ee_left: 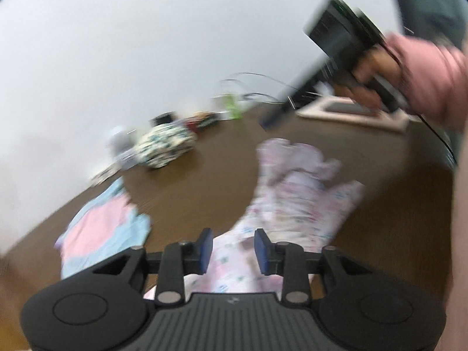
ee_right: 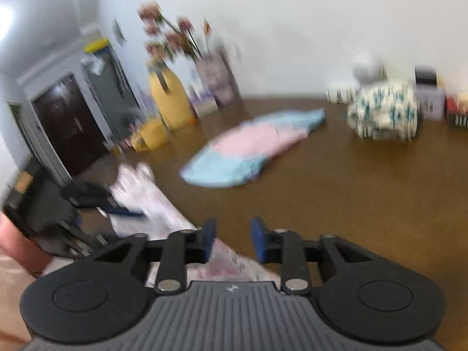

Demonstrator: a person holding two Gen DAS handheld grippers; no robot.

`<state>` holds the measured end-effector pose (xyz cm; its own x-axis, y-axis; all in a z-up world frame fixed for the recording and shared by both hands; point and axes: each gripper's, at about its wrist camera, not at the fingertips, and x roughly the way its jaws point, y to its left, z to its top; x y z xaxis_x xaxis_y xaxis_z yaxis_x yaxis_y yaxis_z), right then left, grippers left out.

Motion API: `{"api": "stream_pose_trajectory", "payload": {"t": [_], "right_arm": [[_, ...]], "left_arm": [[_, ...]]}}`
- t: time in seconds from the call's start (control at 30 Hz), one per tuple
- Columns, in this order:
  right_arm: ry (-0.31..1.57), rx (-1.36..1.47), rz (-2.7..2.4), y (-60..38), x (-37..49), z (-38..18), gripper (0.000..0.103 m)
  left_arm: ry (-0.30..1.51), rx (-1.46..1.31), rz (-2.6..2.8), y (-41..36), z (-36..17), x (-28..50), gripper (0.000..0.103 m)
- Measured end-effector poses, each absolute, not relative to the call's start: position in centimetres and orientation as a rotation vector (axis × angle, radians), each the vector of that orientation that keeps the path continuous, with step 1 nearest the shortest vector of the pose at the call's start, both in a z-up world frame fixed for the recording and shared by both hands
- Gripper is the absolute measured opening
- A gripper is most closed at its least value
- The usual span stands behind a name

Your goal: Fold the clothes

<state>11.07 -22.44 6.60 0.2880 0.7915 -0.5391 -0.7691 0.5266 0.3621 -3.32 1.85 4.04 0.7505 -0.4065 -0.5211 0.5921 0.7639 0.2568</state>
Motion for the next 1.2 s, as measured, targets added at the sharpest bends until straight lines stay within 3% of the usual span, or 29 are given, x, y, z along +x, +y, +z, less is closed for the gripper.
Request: {"api": "stream_pose_trajectory", "payload": {"t": [0.1, 0.33, 0.6, 0.83, 1.0, 1.2], "right_arm": [[0.810, -0.023, 1.078, -20.2, 10.1, 4.1, 0.020], [0.773, -0.252, 1.077, -19.3, 5.0, 1.6, 0.020], [0.733, -0.223, 1.055, -19.6, 4.3, 1.1, 0.019], [0.710, -0.228, 1.042, -19.6, 4.0, 0.9, 0.019], [0.700, -0.236, 1.039, -19.5, 3.8, 0.8, 0.019], [0.688, -0.311, 1.033, -18.8, 3.4, 1.0, 0.019]], "left_arm": [[0.486, 0.367, -0.492, 3.1, 4.3, -3.3, 0.030], [0.535, 0.258, -0.437, 4.5, 3.8, -2.2, 0.030], [0.617, 0.244, -0.488, 2.0, 1.7, 0.4, 0.029], [0.653, 0.192, -0.351, 6.6, 1.3, -1.2, 0.029], [0.589, 0.089, -0.048, 13.7, 3.7, -4.7, 0.046], [0.628, -0.055, 0.320, 22.1, 4.7, -5.7, 0.050]]}}
